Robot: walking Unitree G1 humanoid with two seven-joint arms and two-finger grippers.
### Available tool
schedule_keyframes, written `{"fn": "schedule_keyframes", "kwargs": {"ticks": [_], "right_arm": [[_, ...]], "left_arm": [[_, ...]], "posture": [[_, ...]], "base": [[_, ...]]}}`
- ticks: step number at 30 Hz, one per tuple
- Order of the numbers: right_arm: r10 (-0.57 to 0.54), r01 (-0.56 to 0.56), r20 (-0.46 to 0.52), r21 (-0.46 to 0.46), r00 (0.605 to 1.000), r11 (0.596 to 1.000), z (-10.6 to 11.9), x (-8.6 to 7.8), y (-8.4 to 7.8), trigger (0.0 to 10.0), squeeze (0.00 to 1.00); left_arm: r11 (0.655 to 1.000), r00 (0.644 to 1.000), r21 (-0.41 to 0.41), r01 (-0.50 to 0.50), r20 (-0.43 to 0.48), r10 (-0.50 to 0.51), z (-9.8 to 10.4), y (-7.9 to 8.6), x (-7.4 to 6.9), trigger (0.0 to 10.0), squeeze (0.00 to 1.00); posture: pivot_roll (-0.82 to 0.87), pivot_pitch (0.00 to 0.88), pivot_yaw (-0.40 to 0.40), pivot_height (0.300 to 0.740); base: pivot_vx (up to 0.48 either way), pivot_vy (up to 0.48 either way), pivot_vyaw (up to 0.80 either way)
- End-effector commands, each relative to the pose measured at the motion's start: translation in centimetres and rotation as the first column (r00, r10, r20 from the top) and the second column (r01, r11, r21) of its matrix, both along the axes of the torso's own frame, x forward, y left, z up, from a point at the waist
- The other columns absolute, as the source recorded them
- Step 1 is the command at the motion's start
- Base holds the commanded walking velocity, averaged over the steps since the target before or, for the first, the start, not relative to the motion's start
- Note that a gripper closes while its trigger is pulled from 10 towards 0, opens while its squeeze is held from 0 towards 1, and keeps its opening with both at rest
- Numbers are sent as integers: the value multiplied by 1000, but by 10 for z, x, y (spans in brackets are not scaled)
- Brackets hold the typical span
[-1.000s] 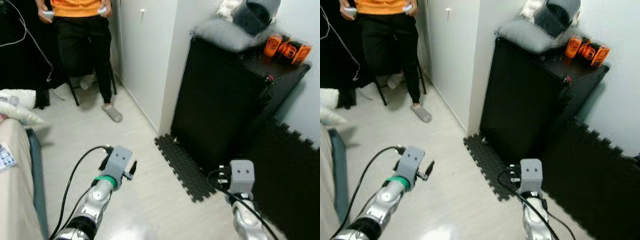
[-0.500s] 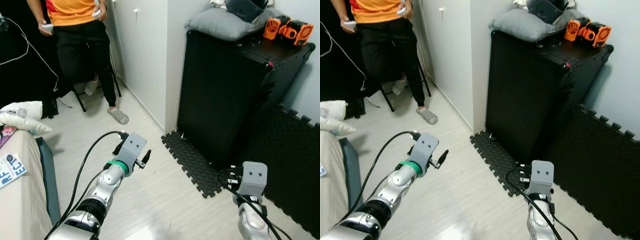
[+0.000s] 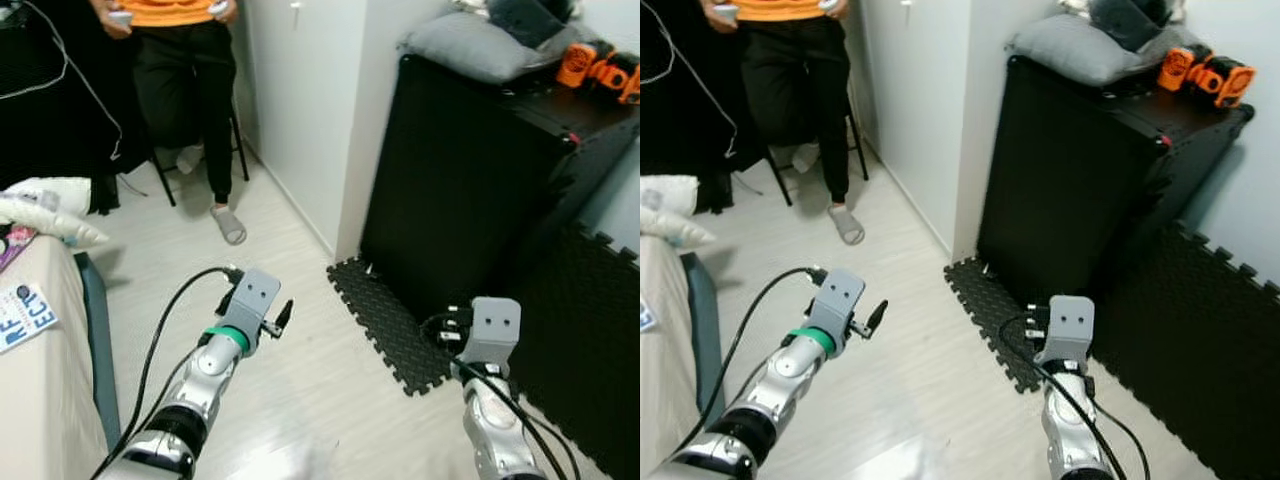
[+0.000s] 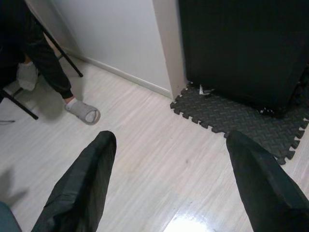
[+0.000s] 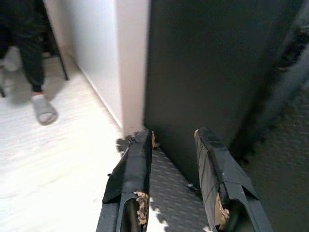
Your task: Clean up the room
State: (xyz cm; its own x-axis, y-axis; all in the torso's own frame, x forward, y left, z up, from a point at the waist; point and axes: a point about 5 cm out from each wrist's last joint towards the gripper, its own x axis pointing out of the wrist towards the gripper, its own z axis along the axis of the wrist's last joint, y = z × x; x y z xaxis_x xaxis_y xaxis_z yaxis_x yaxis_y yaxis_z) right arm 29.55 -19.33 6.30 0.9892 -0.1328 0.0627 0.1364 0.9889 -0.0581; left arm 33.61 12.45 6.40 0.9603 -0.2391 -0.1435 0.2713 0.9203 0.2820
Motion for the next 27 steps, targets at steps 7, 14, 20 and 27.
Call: {"fn": "schedule_keyframes", "kwargs": {"ticks": [7,14,20,27], "right_arm": [[144,-144,3,-33,990,989,7,7,23,10000,0],[449,-449,5,-17,894,893,12,0,79,10000,0],[324,-324,-17,-24,946,946,4,-3,60,10000,0],[178,-178,-22,-6,984,984,5,-1,37,10000,0]], "left_arm": [[996,997,45,-71,-12,72,-6,18,-3,10000,0],[985,991,115,-130,9,130,-16,50,-20,10000,0],[989,993,86,-118,10,118,-20,36,-24,10000,0],[996,997,55,-71,34,69,-8,10,-12,10000,0]], "posture": [[-134,66,7,720],[-114,47,-11,720],[-118,49,-11,720],[-134,56,3,720]], "base": [[0,0,0],[0,0,0],[0,0,0],[0,0,0]]}}
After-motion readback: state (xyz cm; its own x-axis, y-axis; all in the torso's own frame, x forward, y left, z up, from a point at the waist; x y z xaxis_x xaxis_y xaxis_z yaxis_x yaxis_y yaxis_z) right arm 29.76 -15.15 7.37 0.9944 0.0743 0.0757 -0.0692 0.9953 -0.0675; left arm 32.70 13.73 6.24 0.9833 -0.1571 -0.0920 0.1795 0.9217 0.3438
